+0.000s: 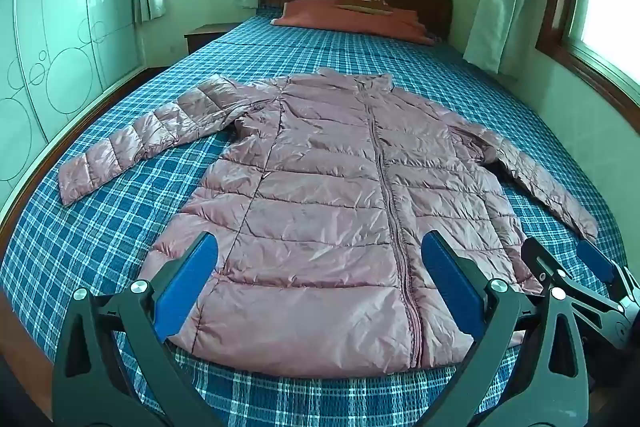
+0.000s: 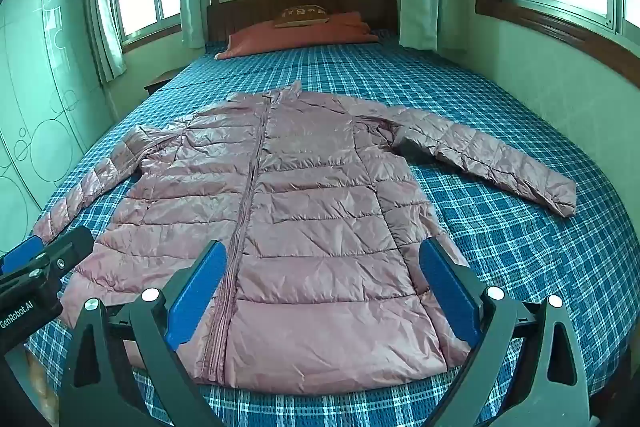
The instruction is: Fold large clothes
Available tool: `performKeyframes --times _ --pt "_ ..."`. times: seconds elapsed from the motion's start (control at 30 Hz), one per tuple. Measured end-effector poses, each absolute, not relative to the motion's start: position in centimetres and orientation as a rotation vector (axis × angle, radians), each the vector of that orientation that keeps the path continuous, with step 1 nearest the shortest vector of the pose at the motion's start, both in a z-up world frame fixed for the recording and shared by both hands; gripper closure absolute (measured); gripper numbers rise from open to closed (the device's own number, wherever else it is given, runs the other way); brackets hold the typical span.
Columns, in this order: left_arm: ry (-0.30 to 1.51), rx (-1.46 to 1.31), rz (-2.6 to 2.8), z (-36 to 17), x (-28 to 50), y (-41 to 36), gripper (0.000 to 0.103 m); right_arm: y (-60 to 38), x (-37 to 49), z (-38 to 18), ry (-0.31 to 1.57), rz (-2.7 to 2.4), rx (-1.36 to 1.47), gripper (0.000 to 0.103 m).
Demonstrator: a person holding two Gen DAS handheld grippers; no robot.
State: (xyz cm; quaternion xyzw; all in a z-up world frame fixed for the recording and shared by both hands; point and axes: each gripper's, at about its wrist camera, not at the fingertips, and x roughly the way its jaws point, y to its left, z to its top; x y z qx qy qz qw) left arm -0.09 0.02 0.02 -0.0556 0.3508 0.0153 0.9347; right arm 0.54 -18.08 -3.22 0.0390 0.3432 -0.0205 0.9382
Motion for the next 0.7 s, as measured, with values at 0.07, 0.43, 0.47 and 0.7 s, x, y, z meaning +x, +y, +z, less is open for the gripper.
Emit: performKeyframes --times 0.07,0.43,0.47,0.7 --pt "0.72 -0.109 0.027 0.0 -0.2 0.0 0.002 -18.1 0.6 -3.2 0.704 -0.039 0.082 0.007" --pt "0.739 -0.113 0.032 -0.2 -0.8 0.8 0.002 -18.1 0.3 -3.3 0.706 -0.039 0.079 0.007" --pt "0.739 -0.112 0.033 -0.2 -0.9 0.9 0.002 -18.0 0.4 -3.3 0.706 -0.04 0.078 0.007" --pt "0.741 -0.113 0.052 -0.3 -0.6 0.4 0.002 -17.9 0.3 -3.2 0.705 -0.038 0.077 0.007"
